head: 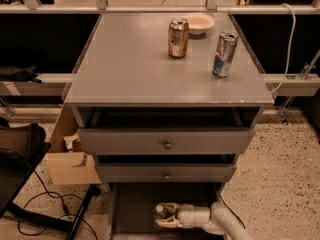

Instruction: Place water bottle into bottom drawer

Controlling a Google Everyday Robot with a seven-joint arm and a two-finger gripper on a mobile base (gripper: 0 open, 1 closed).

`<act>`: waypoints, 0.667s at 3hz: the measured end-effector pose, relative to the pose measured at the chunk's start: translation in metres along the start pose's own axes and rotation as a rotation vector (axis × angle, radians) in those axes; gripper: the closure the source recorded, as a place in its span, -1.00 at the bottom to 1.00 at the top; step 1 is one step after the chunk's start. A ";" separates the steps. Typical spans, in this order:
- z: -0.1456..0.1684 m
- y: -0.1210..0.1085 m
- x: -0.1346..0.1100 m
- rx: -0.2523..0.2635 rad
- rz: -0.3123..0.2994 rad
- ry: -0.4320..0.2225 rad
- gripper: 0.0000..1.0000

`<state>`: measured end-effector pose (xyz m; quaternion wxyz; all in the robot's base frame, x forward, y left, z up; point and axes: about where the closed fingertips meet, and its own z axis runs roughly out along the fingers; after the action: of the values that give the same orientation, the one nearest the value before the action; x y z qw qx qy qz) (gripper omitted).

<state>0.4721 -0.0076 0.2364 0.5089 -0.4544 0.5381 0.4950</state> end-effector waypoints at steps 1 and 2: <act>0.000 0.000 0.000 0.000 0.000 0.000 -0.47; 0.000 0.000 0.000 0.000 0.000 0.000 -0.93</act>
Offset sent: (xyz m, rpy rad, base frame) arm 0.0000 0.0000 0.0000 0.0000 0.0000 0.0000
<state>0.4721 -0.0076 0.2364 0.5089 -0.4544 0.5381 0.4950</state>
